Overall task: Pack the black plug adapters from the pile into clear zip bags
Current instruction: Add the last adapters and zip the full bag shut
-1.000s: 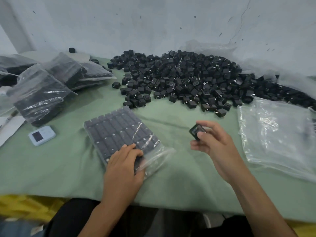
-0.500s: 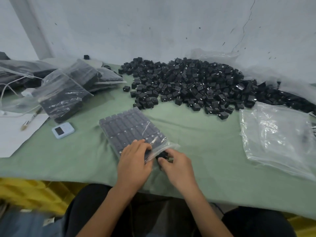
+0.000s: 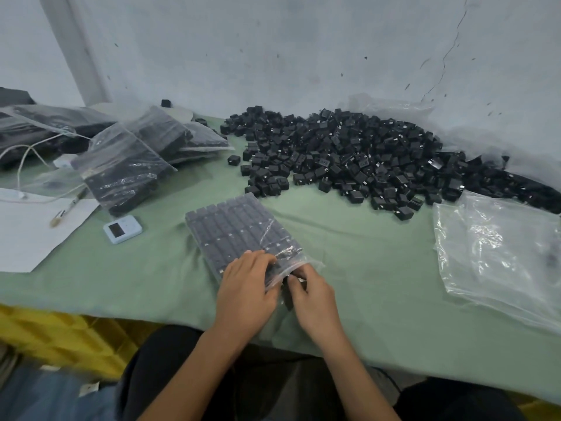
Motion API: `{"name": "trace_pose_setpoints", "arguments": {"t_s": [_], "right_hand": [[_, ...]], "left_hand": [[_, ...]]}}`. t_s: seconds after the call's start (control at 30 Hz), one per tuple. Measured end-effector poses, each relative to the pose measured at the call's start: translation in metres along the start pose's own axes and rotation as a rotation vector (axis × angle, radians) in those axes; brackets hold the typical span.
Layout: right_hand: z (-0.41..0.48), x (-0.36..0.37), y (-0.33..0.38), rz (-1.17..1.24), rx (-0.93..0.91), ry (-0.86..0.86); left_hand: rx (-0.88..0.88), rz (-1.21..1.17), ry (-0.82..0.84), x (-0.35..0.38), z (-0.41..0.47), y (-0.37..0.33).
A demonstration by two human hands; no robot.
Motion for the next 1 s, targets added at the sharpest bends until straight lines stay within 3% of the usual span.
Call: {"name": "trace_pose_setpoints", "arguments": {"t_s": [0.27, 0.57, 0.7, 0.83, 0.9, 1.0], "right_hand": [[-0.002, 0.005, -0.007, -0.076, -0.108, -0.013], [-0.004, -0.003, -0.005, -0.036, -0.121, 0.021], [-0.006, -0.015, -0.005, -0.007, -0.139, 0.174], [0.026, -0.057, -0.019, 0.27, 0.095, 0.406], [0.066, -0.089, -0.031, 0.251, 0.148, 0.293], [0.145, -0.129, -0.054, -0.182, 0.087, -0.048]], "left_hand": [[0.004, 0.133, 0.085, -0.003, 0.01, -0.003], [0.049, 0.072, 0.192, 0.005, 0.015, 0.004], [0.017, 0.096, 0.084, 0.006, 0.014, -0.004], [0.005, 0.106, 0.065, 0.008, 0.013, -0.003], [0.013, 0.111, 0.057, 0.007, 0.013, -0.004], [0.032, 0.138, 0.038, 0.007, 0.012, -0.006]]}}
Point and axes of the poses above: each hand's wrist, its own z-axis towards the middle knuckle, its own x-axis out of the palm, y = z × x, the point moved 2 cm from there along z, towards the middle knuckle, and after that the axes turned 3 degrees about -x, right-handed, at the moved point
